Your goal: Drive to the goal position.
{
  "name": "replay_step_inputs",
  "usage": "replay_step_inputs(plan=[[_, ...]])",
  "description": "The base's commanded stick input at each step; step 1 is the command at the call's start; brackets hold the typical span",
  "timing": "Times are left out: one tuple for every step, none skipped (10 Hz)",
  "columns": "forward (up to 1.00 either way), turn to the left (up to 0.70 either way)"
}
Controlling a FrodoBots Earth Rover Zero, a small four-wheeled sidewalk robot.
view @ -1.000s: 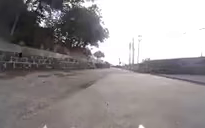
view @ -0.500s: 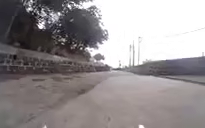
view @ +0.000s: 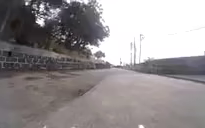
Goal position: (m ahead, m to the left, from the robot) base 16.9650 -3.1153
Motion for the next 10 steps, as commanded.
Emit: replay_step_inputs(plan=[[0.70, 0.00], [0.70, 0.00], [0.70, 0.00], [0.70, 0.00], [0.70, 0.00], [0.70, 0.00], [0.70, 0.00], [0.70, 0.00], [0.70, 0.00], [0.70, 0.00]])
